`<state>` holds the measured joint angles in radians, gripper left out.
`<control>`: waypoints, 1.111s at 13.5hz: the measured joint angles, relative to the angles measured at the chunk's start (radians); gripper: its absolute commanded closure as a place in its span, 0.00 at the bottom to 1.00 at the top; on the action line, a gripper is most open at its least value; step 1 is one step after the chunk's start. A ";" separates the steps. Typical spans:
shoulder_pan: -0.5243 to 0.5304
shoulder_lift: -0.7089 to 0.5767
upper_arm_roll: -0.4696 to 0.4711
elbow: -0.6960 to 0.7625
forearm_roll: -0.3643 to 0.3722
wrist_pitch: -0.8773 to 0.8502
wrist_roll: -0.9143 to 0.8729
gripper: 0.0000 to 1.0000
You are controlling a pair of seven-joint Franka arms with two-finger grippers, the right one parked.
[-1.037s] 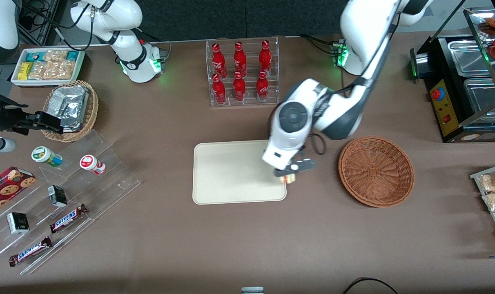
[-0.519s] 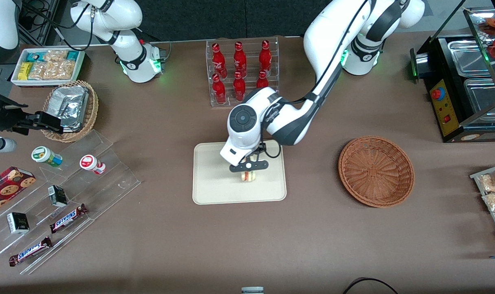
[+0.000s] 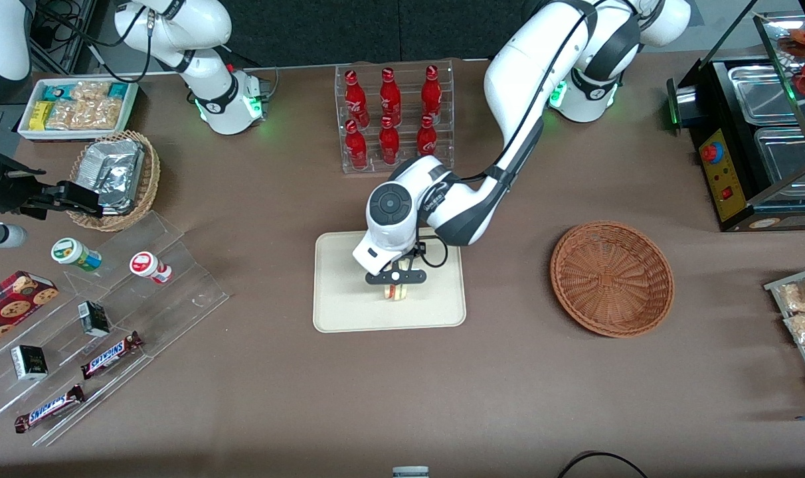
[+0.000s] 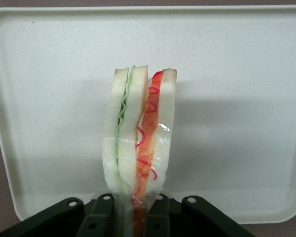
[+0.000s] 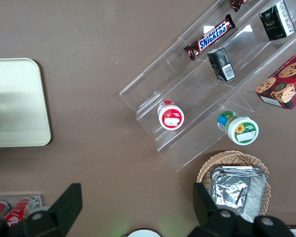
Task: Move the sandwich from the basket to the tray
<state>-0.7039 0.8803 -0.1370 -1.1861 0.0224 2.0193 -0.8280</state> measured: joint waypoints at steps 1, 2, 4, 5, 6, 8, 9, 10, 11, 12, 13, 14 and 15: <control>-0.001 0.010 -0.001 0.000 0.000 0.007 0.000 0.90; -0.003 0.021 -0.001 0.000 0.000 0.012 0.000 0.89; -0.006 0.043 -0.001 0.001 0.000 0.031 -0.008 0.84; -0.007 0.050 -0.001 0.001 0.000 0.039 -0.012 0.69; -0.007 0.053 -0.001 0.002 0.000 0.043 -0.014 0.40; -0.008 0.054 -0.001 0.008 0.000 0.043 -0.016 0.00; -0.008 0.054 -0.001 0.013 0.000 0.043 -0.017 0.00; -0.007 0.053 0.001 0.019 0.000 0.043 -0.018 0.00; -0.006 0.050 0.003 0.029 0.000 0.043 -0.020 0.00; -0.002 0.041 0.007 0.042 0.000 0.037 -0.021 0.00; 0.010 0.023 0.010 0.053 0.000 0.013 -0.022 0.00; 0.029 -0.003 0.011 0.059 0.000 -0.021 -0.022 0.00; 0.053 -0.036 0.012 0.057 0.000 -0.056 -0.022 0.01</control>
<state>-0.6514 0.8446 -0.1253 -1.1295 0.0224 1.9629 -0.8502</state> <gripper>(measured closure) 0.000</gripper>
